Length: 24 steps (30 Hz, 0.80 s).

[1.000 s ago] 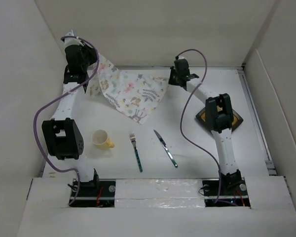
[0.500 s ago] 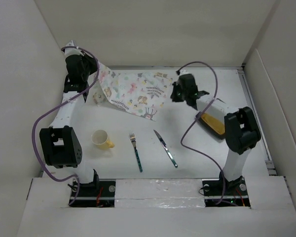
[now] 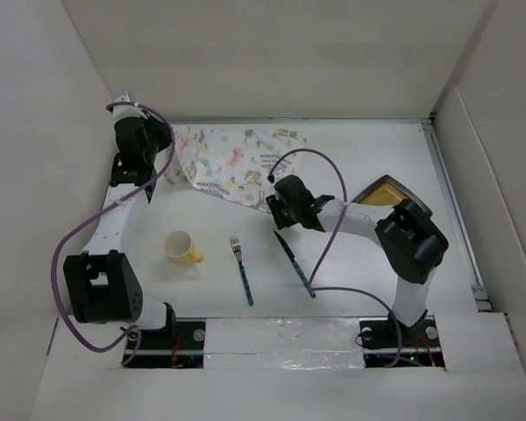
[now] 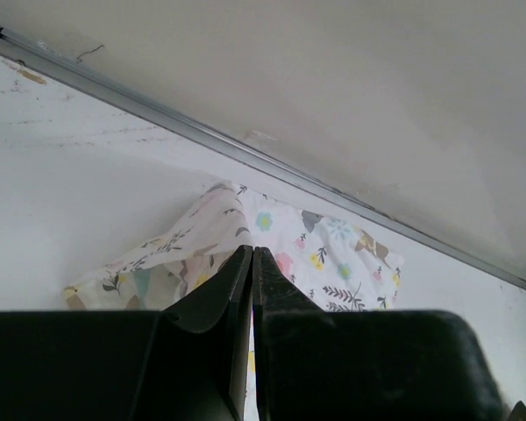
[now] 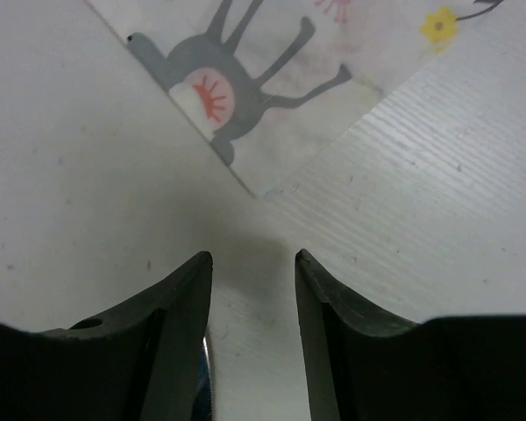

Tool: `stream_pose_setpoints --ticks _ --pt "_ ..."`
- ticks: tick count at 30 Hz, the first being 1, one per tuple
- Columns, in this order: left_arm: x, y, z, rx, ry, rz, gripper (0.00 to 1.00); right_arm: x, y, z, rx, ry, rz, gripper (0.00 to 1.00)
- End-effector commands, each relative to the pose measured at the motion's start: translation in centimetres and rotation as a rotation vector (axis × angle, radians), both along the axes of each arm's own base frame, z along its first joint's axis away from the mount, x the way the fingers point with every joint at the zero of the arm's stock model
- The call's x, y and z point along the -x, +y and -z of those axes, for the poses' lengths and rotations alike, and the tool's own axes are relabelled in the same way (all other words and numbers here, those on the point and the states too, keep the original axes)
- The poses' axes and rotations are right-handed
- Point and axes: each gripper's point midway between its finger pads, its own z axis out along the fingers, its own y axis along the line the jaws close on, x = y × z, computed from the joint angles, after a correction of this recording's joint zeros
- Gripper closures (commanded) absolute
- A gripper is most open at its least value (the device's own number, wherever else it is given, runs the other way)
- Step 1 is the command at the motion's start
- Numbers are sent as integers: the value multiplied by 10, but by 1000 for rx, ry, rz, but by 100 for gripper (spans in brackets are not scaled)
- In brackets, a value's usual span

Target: Set the dinner table for one person

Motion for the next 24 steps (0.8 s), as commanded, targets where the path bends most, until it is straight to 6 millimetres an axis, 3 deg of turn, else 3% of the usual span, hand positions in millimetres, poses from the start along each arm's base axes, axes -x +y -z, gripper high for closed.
stream_pose_setpoints --ticks 1,11,16,24 --pt "12 2 -34 -20 -108 -10 100 -26 0 -9 66 -81 41 51" --pt "12 -2 -33 -6 -105 13 100 -36 15 11 146 -56 24 52" --pt "12 -1 -30 -12 -100 4 100 -48 9 16 161 -53 57 63" --pt "11 -1 -31 -11 -102 9 100 -51 -1 28 98 -12 84 82"
